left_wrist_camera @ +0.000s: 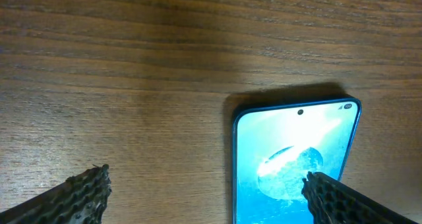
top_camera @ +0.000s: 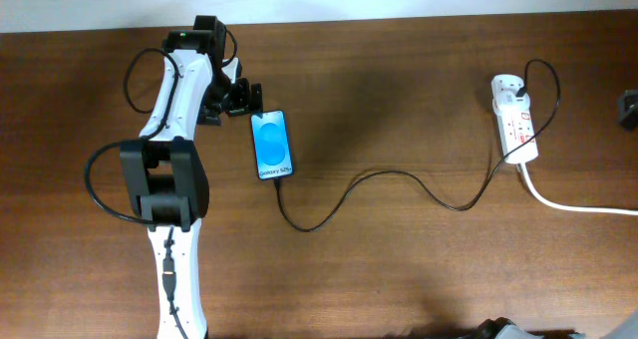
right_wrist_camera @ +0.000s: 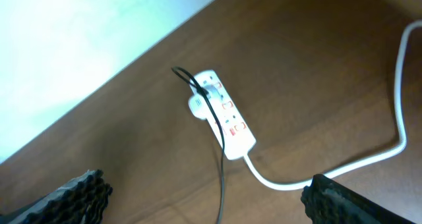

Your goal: Plug charger to phone and switch on socket

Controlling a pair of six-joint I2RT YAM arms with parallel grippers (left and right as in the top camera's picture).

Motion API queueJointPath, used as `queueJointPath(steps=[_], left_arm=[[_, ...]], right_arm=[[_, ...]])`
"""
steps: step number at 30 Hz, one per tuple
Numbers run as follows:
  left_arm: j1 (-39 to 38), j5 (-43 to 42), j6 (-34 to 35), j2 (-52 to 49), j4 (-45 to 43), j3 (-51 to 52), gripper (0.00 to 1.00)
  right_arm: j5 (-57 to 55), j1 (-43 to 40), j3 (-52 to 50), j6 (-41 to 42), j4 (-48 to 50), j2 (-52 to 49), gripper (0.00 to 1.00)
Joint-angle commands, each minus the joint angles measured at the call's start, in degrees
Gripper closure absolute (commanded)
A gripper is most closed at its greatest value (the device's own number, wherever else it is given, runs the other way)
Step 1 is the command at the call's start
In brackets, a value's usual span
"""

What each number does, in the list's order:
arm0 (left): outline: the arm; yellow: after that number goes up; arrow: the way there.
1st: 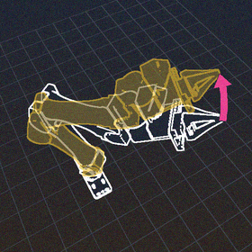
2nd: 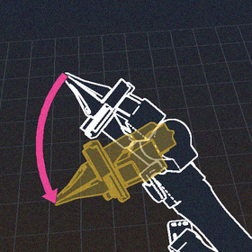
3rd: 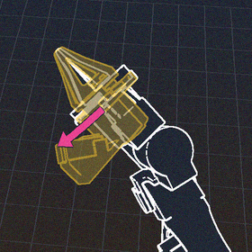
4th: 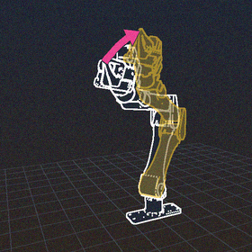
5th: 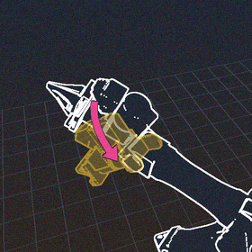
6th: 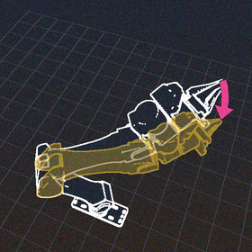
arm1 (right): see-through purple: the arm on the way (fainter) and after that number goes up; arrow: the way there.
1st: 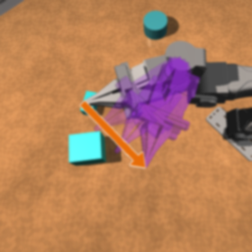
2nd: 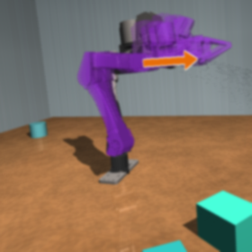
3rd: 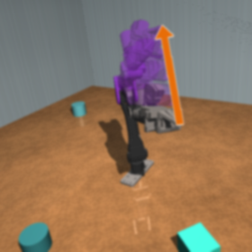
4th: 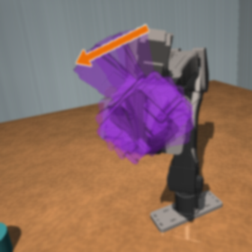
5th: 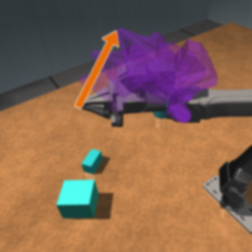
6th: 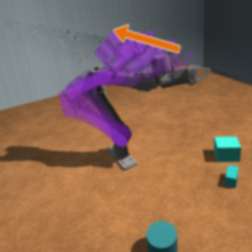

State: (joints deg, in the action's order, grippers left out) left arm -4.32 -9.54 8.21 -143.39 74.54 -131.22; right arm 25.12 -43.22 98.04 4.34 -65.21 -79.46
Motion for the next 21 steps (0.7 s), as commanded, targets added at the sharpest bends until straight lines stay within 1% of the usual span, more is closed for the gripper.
queueJointPath(steps=[1, 5, 10, 15, 21], left_arm=[[0.3, 0.6, 0.1, -0.9, 0.1, -0.9, 0.00], [0.3, 0.6, 0.1, -0.9, 0.1, -0.9, 0.01], [0.3, 0.6, 0.1, -0.9, 0.1, -0.9, 0.01], [0.3, 0.6, 0.1, -0.9, 0.1, -0.9, 0.01], [0.3, 0.6, 0.1, -0.9, 0.1, -0.9, 0.01]], right_arm=[[1.9, -0.5, 0.7, 0.6, 1.4, -1.7, 0.02], [4.0, -1.2, 0.8, 0.6, 3.6, -5.2, 0.02], [8.4, -5.0, 5.9, 0.4, 2.5, -10.5, 0.02], [8.8, -8.8, 8.1, 0.4, 0.2, -12.6, 0.02], [8.8, -8.9, 8.1, 0.1, -1.0, -13.5, 0.02]])
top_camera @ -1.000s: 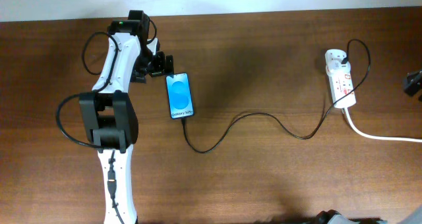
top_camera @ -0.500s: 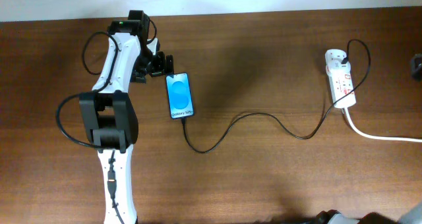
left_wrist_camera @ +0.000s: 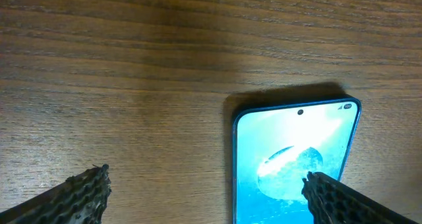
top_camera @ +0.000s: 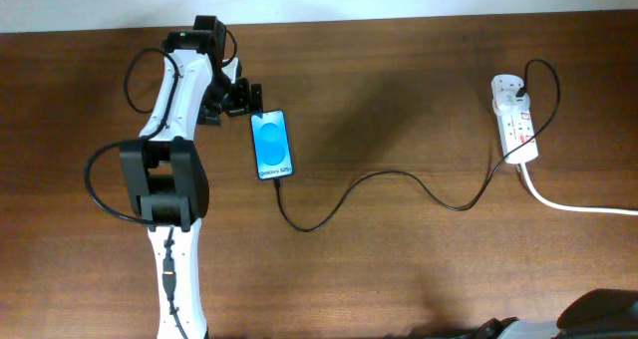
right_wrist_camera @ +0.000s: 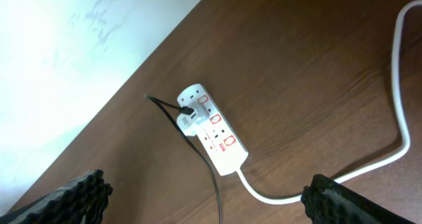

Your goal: Plug charger to phone and switch on socket

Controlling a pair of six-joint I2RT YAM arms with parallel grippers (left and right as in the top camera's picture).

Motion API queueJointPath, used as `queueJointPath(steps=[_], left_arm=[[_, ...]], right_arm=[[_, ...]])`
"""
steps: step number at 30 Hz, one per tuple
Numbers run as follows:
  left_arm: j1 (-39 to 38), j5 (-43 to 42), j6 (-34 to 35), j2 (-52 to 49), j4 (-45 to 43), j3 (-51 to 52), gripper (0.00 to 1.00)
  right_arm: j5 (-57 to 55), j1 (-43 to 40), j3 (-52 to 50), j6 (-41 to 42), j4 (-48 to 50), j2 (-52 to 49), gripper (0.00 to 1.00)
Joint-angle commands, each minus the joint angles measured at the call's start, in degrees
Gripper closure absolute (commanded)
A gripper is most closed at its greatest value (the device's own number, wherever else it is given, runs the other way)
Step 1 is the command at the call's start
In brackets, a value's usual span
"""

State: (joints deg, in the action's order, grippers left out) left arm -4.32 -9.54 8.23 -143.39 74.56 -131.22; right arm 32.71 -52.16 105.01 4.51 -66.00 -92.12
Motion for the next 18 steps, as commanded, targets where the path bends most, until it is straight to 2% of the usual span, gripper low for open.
queueJointPath(steps=[1, 8, 12, 18], left_arm=[[0.3, 0.6, 0.1, -0.9, 0.1, -0.9, 0.01], [0.3, 0.6, 0.1, -0.9, 0.1, -0.9, 0.01], [0.3, 0.6, 0.1, -0.9, 0.1, -0.9, 0.01], [0.4, 0.6, 0.1, -0.9, 0.1, -0.9, 0.01]], right_arm=[[1.2, 0.0, 1.2, 0.0, -0.2, -0.9, 0.02], [0.9, 0.0, 1.1, -0.3, 1.3, -2.4, 0.02], [1.2, 0.0, 1.1, -1.6, 4.5, -7.5, 0.01], [5.7, 1.6, 1.1, -12.3, 5.0, -14.9, 0.01]])
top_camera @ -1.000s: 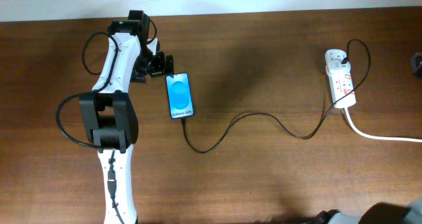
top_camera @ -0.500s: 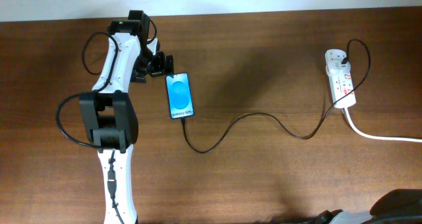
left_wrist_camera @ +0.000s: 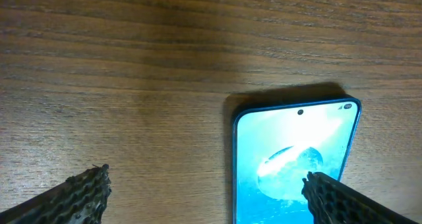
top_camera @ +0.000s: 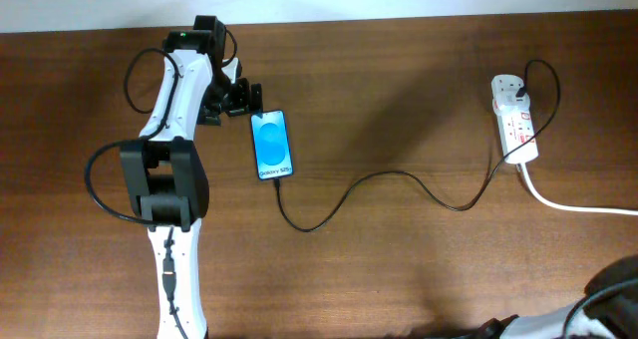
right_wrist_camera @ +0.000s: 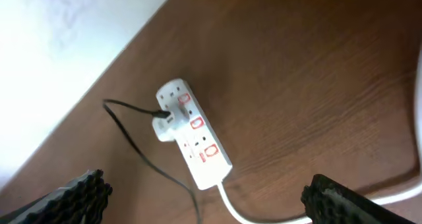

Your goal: Plug charger to phone and switch on socket

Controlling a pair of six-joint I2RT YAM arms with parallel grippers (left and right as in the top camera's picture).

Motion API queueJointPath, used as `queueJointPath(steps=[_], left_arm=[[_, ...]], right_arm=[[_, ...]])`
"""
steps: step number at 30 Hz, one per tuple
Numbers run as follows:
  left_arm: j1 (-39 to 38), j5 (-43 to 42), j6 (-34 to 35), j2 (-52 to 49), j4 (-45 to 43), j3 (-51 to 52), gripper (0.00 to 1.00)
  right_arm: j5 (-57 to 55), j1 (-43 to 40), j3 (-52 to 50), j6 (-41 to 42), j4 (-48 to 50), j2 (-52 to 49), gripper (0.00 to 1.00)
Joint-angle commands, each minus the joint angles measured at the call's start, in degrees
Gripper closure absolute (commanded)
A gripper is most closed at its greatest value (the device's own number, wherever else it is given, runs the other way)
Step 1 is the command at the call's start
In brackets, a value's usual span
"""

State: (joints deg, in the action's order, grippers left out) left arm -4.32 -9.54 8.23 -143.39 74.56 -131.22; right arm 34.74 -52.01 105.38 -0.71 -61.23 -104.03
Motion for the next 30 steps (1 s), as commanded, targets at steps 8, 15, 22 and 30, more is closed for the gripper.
queueJointPath(steps=[8, 15, 22, 30], left_arm=[[0.3, 0.6, 0.1, -0.9, 0.1, -0.9, 0.01], [0.3, 0.6, 0.1, -0.9, 0.1, -0.9, 0.01], [-0.3, 0.6, 0.1, -0.9, 0.1, -0.9, 0.01], [-0.3, 0.6, 0.1, -0.9, 0.1, -0.9, 0.01]], right_arm=[[-3.3, 8.0, 0.8, -11.5, 4.1, -8.5, 0.02], [-9.4, 11.7, 0.8, -11.0, 9.1, -13.5, 0.02], [-9.3, 14.0, 0.7, -11.0, 8.9, -18.2, 0.02], [-11.8, 16.8, 0.7, -9.5, 8.8, -21.2, 0.02]])
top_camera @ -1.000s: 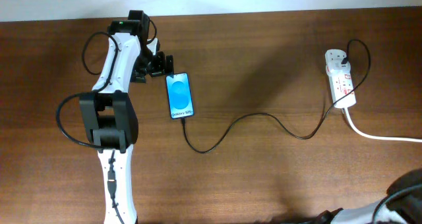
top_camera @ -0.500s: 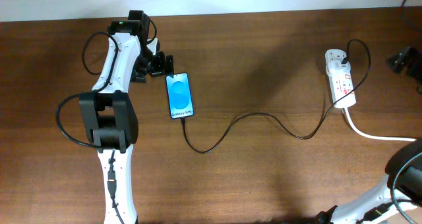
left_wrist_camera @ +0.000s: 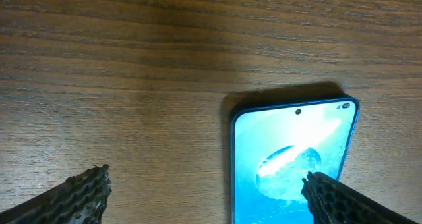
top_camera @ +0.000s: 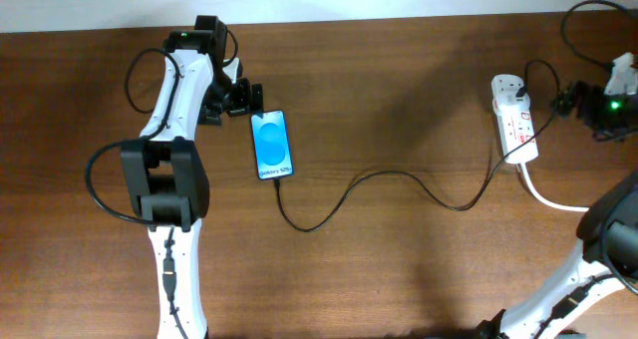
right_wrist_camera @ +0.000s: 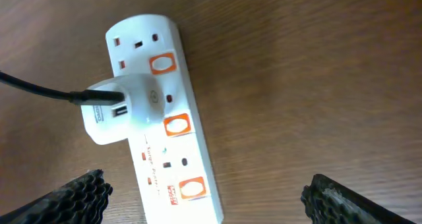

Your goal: Plug charger to phone and switch on socket

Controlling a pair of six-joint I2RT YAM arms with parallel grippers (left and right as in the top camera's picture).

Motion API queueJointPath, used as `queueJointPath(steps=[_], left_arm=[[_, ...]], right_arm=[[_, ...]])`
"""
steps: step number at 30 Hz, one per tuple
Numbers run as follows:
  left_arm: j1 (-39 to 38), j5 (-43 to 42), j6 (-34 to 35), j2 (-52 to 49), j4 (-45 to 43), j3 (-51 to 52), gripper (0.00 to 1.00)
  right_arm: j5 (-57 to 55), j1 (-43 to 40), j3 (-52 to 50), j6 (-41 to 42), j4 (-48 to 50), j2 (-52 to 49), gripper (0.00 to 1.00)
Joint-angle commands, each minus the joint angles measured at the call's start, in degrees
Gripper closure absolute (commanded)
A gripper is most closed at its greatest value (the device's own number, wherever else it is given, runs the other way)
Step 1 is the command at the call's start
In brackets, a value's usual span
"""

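The phone (top_camera: 272,145) lies face up with its blue screen lit, also in the left wrist view as phone (left_wrist_camera: 290,158). A black charger cable (top_camera: 399,179) runs from its near end to the white charger plug (right_wrist_camera: 122,112) seated in the white power strip (top_camera: 513,120). The strip (right_wrist_camera: 178,158) has three orange switches (right_wrist_camera: 175,126). My left gripper (top_camera: 242,98) stands open at the phone's far end, fingers (left_wrist_camera: 79,194) on either side. My right gripper (top_camera: 576,102) is open just right of the strip, its fingertips (right_wrist_camera: 349,197) straddling the strip's lower end.
A thick white mains lead (top_camera: 568,204) leaves the strip toward the right edge. The brown wooden table (top_camera: 399,269) ends at a white wall along the back. My right arm (top_camera: 598,239) rises from the lower right corner.
My right gripper has come from high above the strip to close over it and now shows in the overhead view beside the strip. The left gripper and phone have not moved.
The phone lay lit with the cable attached and my left gripper open at its far end throughout. My right wrist saw the power strip small and far off at first, then a little nearer each time, and now it fills the view.
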State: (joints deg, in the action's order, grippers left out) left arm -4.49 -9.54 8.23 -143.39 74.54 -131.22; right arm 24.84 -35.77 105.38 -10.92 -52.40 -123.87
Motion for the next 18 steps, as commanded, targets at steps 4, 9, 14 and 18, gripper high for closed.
queueJointPath(steps=[4, 9, 14, 18], left_arm=[[-0.1, 0.6, 0.1, -0.9, 0.1, -0.9, 0.01], [-0.1, 0.6, 0.1, -0.9, 0.1, -0.9, 0.01], [-0.1, 0.6, 0.1, -0.9, 0.1, -0.9, 0.01], [-0.1, 0.6, 0.1, -0.9, 0.1, -0.9, 0.01]], right_arm=[[-2.7, 0.5, 0.7, 2.4, 0.0, -2.6, 0.01], [-6.1, 1.0, 0.7, 3.3, 0.2, -3.2, 0.01], [-7.7, 1.7, 0.7, 3.3, 1.6, -3.3, 0.01], [-9.1, 2.8, 0.7, 3.2, 3.2, -3.3, 0.01]])
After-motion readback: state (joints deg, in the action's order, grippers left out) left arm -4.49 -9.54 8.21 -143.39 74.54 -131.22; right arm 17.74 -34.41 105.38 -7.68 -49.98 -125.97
